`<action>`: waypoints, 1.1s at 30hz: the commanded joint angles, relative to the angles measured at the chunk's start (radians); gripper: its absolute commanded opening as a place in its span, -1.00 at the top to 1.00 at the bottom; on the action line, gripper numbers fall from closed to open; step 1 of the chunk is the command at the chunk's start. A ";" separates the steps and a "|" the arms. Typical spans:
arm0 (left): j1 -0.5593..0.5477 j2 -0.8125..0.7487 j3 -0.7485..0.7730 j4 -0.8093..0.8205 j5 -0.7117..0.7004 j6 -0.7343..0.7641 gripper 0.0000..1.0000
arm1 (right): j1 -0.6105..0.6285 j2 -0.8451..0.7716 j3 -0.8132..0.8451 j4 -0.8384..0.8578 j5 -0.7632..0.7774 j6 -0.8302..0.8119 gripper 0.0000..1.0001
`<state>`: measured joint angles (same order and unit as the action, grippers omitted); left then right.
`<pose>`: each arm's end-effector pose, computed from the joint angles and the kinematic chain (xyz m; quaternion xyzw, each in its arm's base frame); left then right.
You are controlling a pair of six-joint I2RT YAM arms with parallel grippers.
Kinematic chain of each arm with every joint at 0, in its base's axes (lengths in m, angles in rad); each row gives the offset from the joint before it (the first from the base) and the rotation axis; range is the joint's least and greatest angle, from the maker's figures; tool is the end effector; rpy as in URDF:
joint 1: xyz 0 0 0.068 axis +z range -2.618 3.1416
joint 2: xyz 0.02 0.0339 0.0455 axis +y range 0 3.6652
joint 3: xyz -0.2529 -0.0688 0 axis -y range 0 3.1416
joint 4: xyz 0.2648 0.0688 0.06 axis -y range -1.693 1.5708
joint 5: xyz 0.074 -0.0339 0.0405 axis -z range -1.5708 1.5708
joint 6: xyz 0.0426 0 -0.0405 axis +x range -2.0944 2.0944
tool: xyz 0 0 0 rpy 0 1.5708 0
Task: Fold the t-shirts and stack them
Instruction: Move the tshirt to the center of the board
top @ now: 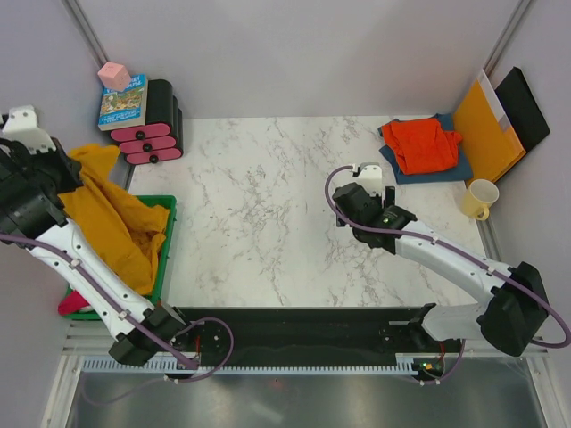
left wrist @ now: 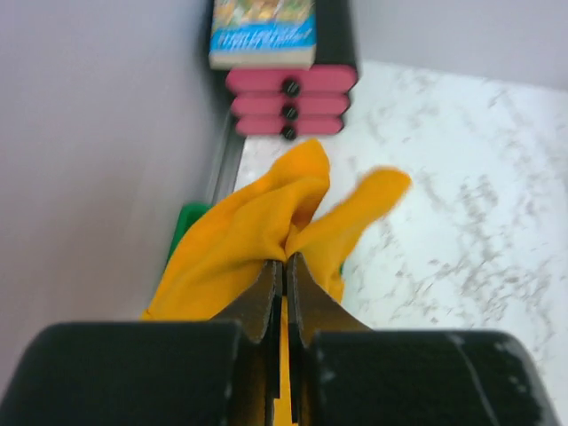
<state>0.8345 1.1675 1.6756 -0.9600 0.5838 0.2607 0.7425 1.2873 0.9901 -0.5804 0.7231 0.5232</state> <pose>0.1661 0.1483 0.4795 -0.0832 0.8217 0.0564 0.5609 0.2310 0.1738 0.2546 0.0232 0.8876 -0.0803 0.4530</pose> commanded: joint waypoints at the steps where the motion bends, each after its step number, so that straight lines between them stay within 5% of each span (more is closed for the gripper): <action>1: -0.135 0.106 0.234 -0.135 0.108 -0.138 0.96 | 0.003 -0.002 0.062 0.037 -0.008 -0.029 -0.96; 5: -0.471 0.135 0.416 -0.144 -0.065 -0.178 0.96 | 0.001 -0.025 0.094 0.037 0.002 -0.057 -0.96; 8: -0.615 0.193 0.555 -0.157 -0.084 -0.236 0.96 | 0.003 -0.045 0.097 0.036 0.004 -0.066 -0.96; 15: -0.709 0.176 0.645 -0.091 0.109 -0.176 0.96 | 0.003 -0.108 0.055 0.007 0.009 -0.045 -0.96; 20: -0.729 0.147 0.670 0.023 0.247 -0.296 0.96 | 0.003 -0.164 0.013 -0.022 0.010 -0.014 -0.96; 24: -0.747 0.172 0.554 0.026 0.294 -0.314 0.96 | 0.003 -0.192 0.008 -0.053 0.012 0.015 -0.96; 33: -1.178 0.202 0.182 -0.039 -0.031 -0.040 0.96 | 0.009 -0.220 -0.008 -0.094 -0.036 0.064 -0.92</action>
<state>-0.2180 1.3300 1.9549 -0.9730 0.6865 0.0872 0.7425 1.0901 0.9989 -0.6430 0.6975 0.5396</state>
